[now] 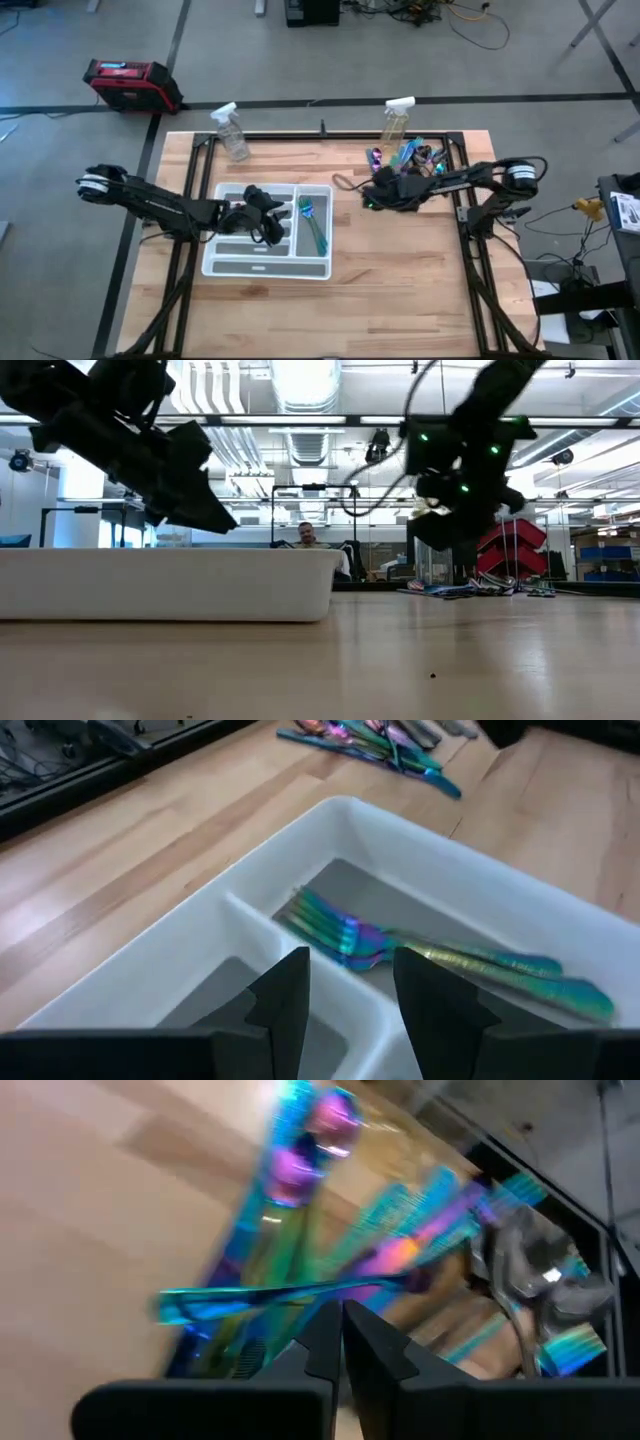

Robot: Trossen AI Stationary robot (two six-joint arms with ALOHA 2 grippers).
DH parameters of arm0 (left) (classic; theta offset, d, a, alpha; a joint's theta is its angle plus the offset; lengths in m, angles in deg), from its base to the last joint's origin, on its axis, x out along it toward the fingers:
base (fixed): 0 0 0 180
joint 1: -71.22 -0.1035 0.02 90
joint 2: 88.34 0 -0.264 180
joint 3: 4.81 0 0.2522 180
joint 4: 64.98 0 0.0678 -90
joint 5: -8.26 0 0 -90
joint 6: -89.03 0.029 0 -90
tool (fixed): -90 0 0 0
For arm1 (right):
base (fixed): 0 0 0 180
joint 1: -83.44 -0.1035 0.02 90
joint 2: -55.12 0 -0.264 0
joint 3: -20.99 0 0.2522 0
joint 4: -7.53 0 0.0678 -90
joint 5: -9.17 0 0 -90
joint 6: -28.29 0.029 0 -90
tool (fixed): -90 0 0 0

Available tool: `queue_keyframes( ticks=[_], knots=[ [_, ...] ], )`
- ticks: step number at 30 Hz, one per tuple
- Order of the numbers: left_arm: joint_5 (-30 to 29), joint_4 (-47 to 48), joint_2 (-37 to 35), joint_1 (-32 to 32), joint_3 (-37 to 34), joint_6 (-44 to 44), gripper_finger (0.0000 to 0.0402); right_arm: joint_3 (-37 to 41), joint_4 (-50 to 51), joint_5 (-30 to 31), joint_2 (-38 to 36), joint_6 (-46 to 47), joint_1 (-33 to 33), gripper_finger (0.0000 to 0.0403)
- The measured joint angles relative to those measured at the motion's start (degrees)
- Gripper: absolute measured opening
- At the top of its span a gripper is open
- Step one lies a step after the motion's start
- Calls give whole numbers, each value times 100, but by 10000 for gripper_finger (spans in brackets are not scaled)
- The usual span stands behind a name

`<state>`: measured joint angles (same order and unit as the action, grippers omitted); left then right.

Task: Sort silverware
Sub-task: Put the blue fork with the other blue forks on the silverware tray

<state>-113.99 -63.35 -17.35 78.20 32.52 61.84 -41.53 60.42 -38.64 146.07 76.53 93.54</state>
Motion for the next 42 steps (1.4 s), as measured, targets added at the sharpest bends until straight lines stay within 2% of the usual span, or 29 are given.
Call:
queue_keyframes(
  ticks=[8, 13, 19, 24, 26, 29, 31, 33, 42],
  knots=[
    [-2, -281, 624, -4, 437, 178, 133, 799, -1220, 104, -72, -772, 1095, 1],
    [-2, -276, 979, -22, 793, 323, 132, 1013, -2240, 132, -34, -1398, 1356, 0],
    [305, -248, 1187, -22, 1031, 373, 133, 1048, -2058, -1091, 16, -1314, 1065, 0],
    [327, -176, 1167, -22, 1099, 263, 132, 1060, -2005, -1574, -208, -1226, -55, 0],
    [326, -191, 1128, -23, 1103, 265, 133, 1018, -2020, -1486, -350, -1359, -563, 0],
    [309, -298, 1127, -79, 1139, 336, 132, 1013, -1977, -788, -577, -1559, -882, 0],
    [284, -280, 1123, -119, 1178, 415, 132, 1031, -1939, -444, -612, -1508, -833, 0],
    [274, -291, 1151, -193, 1283, 429, 132, 1065, -1867, -389, -626, -1544, -634, 0],
    [284, -279, 1212, -238, 1433, 674, 132, 1113, -2245, -889, -685, -2050, 400, 3]
  ],
)
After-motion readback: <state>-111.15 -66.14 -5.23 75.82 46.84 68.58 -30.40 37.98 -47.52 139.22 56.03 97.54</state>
